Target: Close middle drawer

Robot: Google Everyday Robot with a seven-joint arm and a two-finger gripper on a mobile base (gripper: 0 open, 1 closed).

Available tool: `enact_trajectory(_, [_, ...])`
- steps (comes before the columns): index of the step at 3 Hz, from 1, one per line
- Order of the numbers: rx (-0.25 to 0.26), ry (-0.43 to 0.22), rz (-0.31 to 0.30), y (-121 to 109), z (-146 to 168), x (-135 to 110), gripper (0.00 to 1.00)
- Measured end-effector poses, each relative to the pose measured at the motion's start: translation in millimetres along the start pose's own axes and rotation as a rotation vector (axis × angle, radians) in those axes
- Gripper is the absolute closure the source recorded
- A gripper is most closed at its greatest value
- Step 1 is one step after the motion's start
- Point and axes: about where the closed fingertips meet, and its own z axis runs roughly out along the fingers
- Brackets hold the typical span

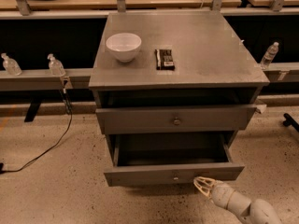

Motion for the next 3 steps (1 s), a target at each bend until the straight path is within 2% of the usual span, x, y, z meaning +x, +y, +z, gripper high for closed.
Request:
enact_trajectory(1, [-0.050,0.016,0.003,-4.6,24.4,8.3,1.00])
enact_trajectory(2, [-0.055,0.013,0.001,-4.5,26.2,7.3,1.00])
enact_trajectory(3, [-0.113,-0.025,-0.025,-12.3,65.5,-6.1,1.00])
